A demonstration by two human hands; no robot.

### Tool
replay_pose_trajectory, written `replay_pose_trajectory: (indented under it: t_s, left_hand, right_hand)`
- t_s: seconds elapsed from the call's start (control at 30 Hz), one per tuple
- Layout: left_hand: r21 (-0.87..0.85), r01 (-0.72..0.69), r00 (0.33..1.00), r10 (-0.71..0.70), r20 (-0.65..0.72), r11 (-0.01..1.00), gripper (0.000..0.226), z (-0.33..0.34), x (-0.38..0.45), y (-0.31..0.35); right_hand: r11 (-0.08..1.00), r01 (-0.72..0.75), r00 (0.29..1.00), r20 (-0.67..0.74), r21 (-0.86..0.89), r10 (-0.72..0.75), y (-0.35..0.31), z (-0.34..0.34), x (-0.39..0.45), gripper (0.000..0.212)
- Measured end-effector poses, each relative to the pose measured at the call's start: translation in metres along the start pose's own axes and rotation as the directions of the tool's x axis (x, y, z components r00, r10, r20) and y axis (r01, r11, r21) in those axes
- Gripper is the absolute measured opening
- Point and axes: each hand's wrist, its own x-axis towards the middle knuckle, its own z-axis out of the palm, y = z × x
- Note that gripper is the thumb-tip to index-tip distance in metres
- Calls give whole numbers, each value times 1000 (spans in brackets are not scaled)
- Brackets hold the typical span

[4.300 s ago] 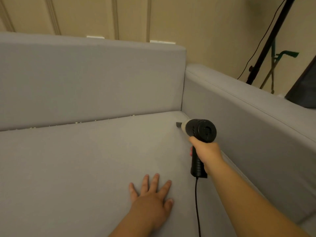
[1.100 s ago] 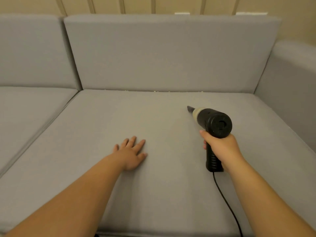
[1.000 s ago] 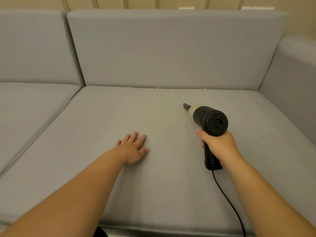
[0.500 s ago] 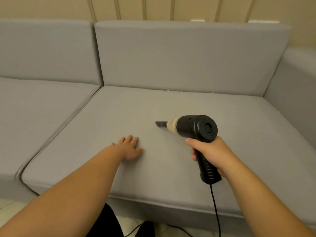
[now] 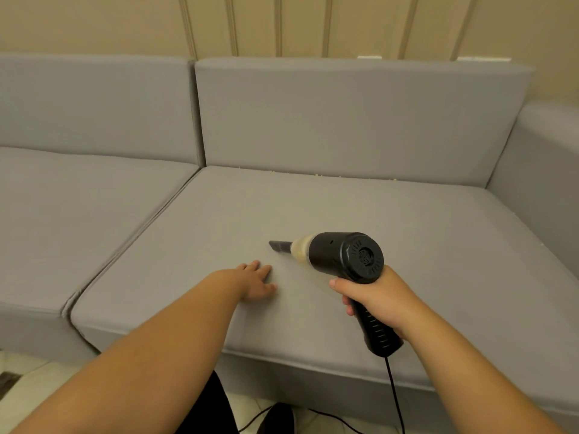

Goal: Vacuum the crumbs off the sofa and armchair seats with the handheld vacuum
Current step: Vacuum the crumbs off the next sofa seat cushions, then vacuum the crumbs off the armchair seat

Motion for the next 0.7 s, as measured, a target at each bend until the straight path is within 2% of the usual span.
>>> replay_pose_trajectory:
  t_s: [0.17, 0.23, 0.37, 0.47, 0.7]
  left_hand:
    - [29, 119, 993, -118, -20, 993, 84, 0, -8, 0]
    - [52, 130, 990, -127, -53, 990, 86, -9, -11, 0]
    - [69, 89, 971, -71, -228, 994, 78, -56, -11, 11]
    - [95, 18, 950, 12, -312, 995, 71, -86, 9, 23]
    - [53, 0, 974, 12, -226, 999, 65, -146, 81, 47]
  right_hand:
    - [996, 9, 998, 58, -86, -4, -11, 0, -8, 30]
    - [996, 10, 999, 38, -89, -6, -13, -7, -8, 29]
    - [995, -15, 990, -140, -95, 2, -20, -33, 8, 28]
    - [999, -32, 985, -172, -42, 24, -25, -57, 36, 27]
    - [992, -102, 991, -94, -75, 95, -69, -92, 138, 22]
